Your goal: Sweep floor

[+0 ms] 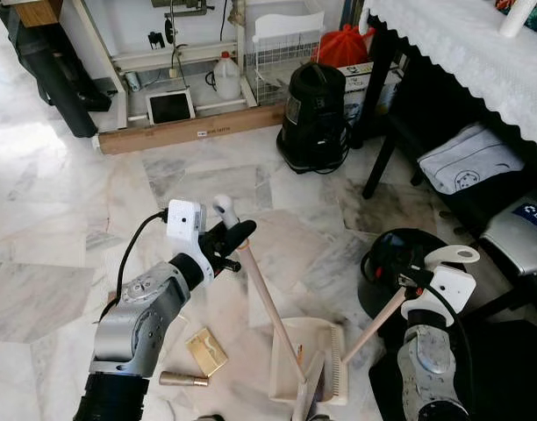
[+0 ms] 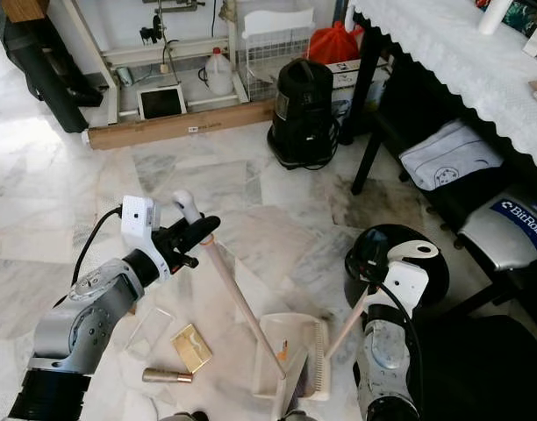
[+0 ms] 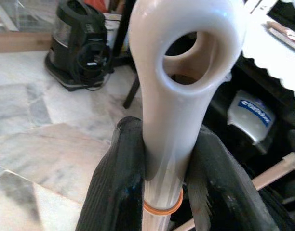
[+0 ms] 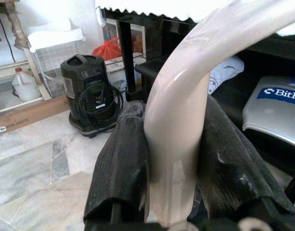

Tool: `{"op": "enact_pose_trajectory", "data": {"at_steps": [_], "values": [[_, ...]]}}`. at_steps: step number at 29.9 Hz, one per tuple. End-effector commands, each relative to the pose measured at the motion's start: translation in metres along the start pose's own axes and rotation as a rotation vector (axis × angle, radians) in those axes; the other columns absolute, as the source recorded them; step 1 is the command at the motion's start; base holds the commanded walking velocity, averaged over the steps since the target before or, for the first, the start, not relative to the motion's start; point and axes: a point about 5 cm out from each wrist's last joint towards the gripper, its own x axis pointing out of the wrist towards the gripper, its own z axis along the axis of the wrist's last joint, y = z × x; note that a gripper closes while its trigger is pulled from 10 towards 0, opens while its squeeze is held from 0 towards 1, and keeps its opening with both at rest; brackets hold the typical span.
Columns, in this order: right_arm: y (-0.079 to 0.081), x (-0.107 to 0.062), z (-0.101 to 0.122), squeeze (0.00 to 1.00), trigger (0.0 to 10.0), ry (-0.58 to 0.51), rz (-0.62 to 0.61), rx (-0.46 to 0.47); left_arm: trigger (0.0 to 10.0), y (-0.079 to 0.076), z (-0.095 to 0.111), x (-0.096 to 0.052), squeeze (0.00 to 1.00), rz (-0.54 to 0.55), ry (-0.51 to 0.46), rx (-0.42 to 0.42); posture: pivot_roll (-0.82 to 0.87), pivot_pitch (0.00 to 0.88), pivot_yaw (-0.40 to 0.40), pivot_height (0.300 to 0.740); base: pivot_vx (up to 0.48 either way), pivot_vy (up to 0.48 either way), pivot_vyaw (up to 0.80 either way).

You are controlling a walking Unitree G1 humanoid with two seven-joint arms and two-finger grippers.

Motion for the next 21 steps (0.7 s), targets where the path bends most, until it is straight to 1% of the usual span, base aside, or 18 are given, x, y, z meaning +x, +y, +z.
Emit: {"op": "enact_pose_trajectory", "data": {"at_steps": [1, 3, 6, 10, 13, 14, 15, 16, 17, 19, 20, 21], "values": [[0.0, 0.004, 0.007, 0.0, 10.0, -0.036, -0.01, 0.015, 10.0, 0.0, 0.022, 0.002, 0.0, 0.01, -0.093, 0.065, 0.13, 0.142, -0.006, 0.74, 0.0, 0.0, 0.0], [-0.001, 0.005, 0.007, 0.0, 10.0, -0.035, -0.011, 0.012, 10.0, -0.004, 0.036, 0.003, 0.0, 0.004, -0.149, 0.109, 0.13, 0.142, -0.009, 0.74, 0.0, 0.0, 0.0], [-0.001, 0.004, 0.006, 0.0, 10.0, -0.03, -0.013, 0.01, 10.0, -0.009, 0.045, 0.003, 0.0, -0.016, -0.179, 0.158, 0.13, 0.142, -0.011, 0.74, 0.0, 0.0, 0.0], [-0.002, 0.004, 0.006, 0.0, 10.0, -0.027, -0.016, 0.008, 10.0, -0.009, 0.06, 0.002, 0.0, -0.017, -0.229, 0.186, 0.13, 0.142, -0.013, 0.74, 0.0, 0.0, 0.0], [-0.003, 0.004, 0.006, 0.0, 10.0, -0.027, -0.019, 0.006, 10.0, -0.007, 0.068, 0.002, 0.0, 0.0, -0.259, 0.231, 0.13, 0.143, -0.013, 0.74, 0.0, 0.0, 0.0], [-0.003, 0.004, 0.006, 0.0, 10.0, -0.028, -0.02, 0.006, 10.0, -0.004, 0.074, 0.002, 0.0, 0.037, -0.292, 0.25, 0.13, 0.143, -0.013, 0.74, 0.0, 0.0, 0.0], [-0.003, 0.004, 0.006, 0.0, 10.0, -0.029, -0.02, 0.005, 10.0, -0.002, 0.075, 0.002, 0.0, 0.067, -0.304, 0.264, 0.13, 0.143, -0.013, 0.74, 0.0, 0.0, 0.0], [-0.003, 0.005, 0.007, 0.0, 10.0, -0.03, -0.021, 0.002, 10.0, 0.007, 0.073, 0.002, 0.0, 0.149, -0.312, 0.271, 0.13, 0.144, -0.014, 0.74, 0.0, 0.0, 0.0], [-0.003, 0.005, 0.007, 0.0, 10.0, -0.03, -0.021, 0.002, 10.0, 0.007, 0.073, 0.002, 0.0, 0.149, -0.312, 0.271, 0.13, 0.144, -0.014, 0.74, 0.0, 0.0, 0.0], [0.0, 0.005, 0.008, 0.0, 10.0, -0.039, -0.015, 0.003, 10.0, 0.023, 0.052, -0.001, 0.0, 0.262, -0.264, 0.277, 0.11, 0.14, -0.02, 0.74, 0.0, 0.0, 0.0], [0.001, 0.005, 0.009, 0.0, 10.0, -0.043, -0.013, 0.005, 10.0, 0.025, 0.048, -0.002, 0.0, 0.284, -0.259, 0.28, 0.11, 0.14, -0.02, 0.74, 0.0, 0.0, 0.0], [0.001, 0.005, 0.009, 0.0, 10.0, -0.043, -0.013, 0.005, 10.0, 0.025, 0.048, -0.002, 0.0, 0.284, -0.259, 0.28, 0.11, 0.14, -0.02, 0.74, 0.0, 0.0, 0.0]]}}
